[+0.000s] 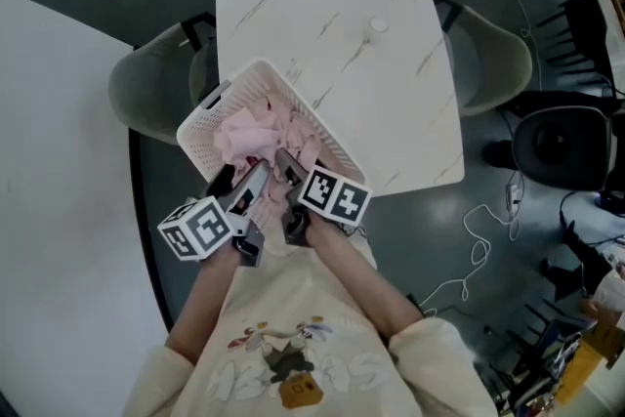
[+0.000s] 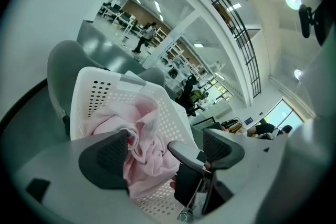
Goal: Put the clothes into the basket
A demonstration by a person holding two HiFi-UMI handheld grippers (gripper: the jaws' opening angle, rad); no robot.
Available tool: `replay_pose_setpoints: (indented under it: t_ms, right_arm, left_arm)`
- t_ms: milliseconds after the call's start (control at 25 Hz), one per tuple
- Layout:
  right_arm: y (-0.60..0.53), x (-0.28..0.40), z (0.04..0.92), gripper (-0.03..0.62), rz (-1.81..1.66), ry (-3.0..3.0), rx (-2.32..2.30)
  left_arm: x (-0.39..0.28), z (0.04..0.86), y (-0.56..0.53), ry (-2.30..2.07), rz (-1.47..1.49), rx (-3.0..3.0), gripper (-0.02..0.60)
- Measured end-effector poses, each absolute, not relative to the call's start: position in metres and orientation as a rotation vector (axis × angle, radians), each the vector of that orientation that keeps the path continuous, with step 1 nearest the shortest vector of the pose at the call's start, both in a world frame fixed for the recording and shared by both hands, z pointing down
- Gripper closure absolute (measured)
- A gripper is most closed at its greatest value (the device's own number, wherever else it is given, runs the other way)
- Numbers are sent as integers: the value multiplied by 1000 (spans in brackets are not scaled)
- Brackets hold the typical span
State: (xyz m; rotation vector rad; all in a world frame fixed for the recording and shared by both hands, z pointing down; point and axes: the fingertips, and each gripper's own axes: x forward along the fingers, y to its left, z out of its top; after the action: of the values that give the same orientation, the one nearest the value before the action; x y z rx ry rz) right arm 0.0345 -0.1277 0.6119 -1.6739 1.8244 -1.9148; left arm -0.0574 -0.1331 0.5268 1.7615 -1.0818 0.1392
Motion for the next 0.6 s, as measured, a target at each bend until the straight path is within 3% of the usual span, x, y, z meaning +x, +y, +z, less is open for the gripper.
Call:
replay_pose_setpoints:
  t_ms: [600]
  right_arm:
    - [-126, 29, 582, 229, -1668, 2091, -1636]
  left_arm:
    - [-54, 532, -134, -1056, 168, 1818, 144]
